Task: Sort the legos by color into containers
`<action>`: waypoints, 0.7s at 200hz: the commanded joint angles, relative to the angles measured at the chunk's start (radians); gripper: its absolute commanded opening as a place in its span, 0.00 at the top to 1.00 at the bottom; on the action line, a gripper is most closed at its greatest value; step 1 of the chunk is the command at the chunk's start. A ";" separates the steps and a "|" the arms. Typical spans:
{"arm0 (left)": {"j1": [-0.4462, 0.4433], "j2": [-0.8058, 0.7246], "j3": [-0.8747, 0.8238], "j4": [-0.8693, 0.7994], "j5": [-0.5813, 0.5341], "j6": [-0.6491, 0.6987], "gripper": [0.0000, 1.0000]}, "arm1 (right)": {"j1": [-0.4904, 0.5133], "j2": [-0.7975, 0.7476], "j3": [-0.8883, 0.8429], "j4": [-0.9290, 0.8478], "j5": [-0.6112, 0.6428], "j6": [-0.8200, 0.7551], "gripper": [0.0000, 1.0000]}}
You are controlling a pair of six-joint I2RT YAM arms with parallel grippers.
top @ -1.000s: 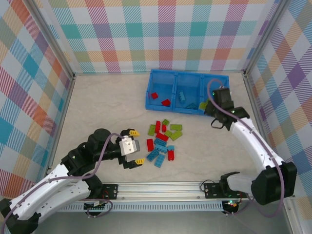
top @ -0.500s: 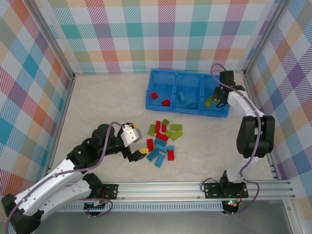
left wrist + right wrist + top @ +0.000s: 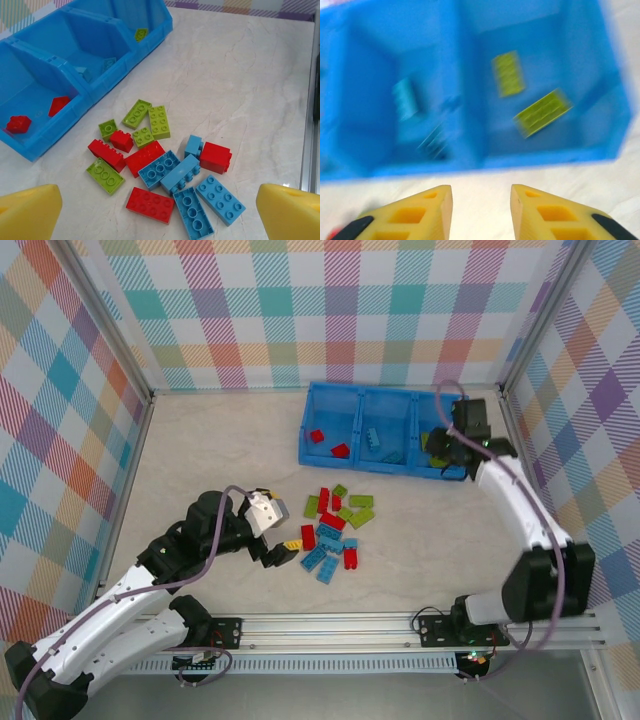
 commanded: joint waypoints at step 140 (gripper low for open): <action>0.004 -0.067 -0.017 -0.119 0.230 0.235 0.00 | 0.493 0.243 -0.171 0.060 0.117 0.640 0.31</action>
